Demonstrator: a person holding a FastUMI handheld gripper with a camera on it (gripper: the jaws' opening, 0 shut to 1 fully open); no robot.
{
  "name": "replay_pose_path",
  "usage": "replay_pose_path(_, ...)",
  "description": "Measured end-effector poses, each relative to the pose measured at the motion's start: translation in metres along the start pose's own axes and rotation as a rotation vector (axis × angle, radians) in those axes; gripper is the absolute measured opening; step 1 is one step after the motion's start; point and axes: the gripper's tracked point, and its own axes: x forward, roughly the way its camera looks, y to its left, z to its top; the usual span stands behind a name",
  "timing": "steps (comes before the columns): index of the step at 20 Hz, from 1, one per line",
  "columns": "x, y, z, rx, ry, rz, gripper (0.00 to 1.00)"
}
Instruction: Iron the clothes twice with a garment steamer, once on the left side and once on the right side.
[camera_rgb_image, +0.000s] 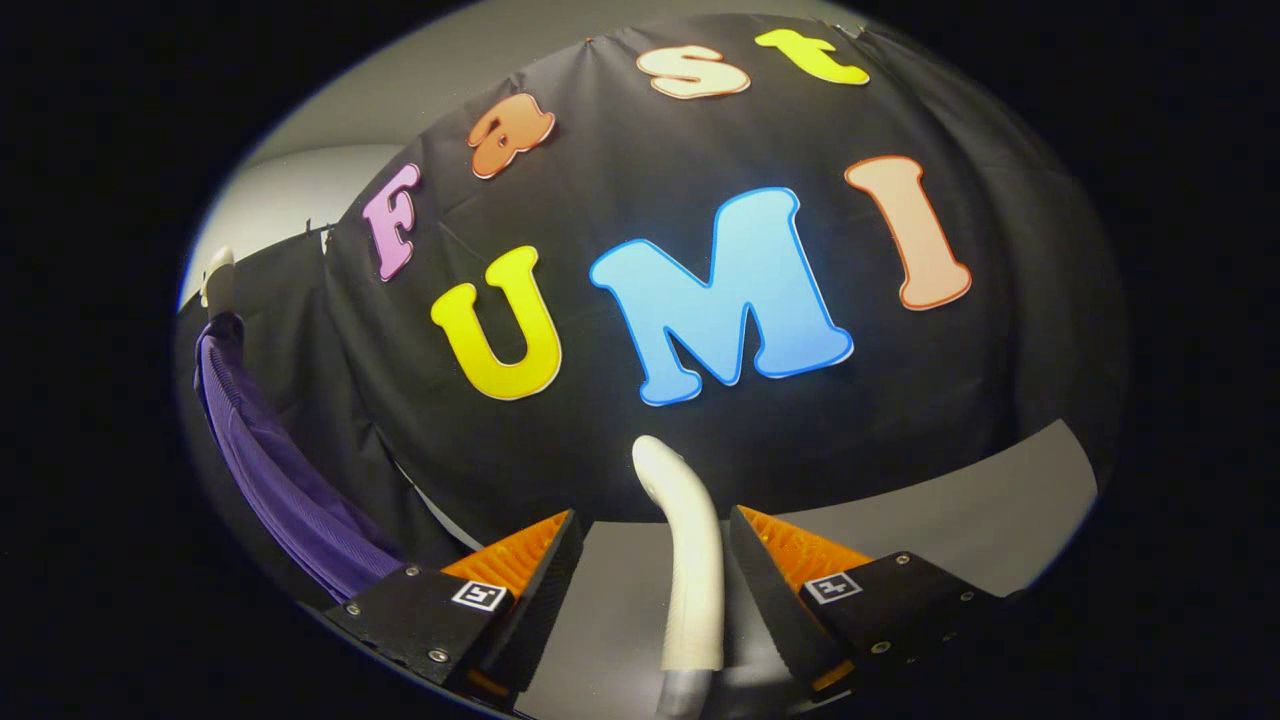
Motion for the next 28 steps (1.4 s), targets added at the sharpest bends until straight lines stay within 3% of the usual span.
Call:
replay_pose_path(6, 0.028, -0.013, -0.035, 0.129, 0.175, 0.045, 0.91)
replay_pose_path(12, 0.038, -0.008, -0.055, 0.264, 0.279, 0.126, 0.82)
replay_pose_path(14, 0.040, -0.014, -0.062, 0.326, 0.312, 0.128, 0.76)
replay_pose_path(17, 0.040, -0.012, -0.063, 0.436, 0.320, 0.152, 0.56)
replay_pose_path(19, 0.034, -0.011, -0.062, 0.429, 0.311, 0.149, 0.39)
replay_pose_path(28, -0.064, 0.052, -0.034, 0.230, 0.061, 0.218, 0.35)
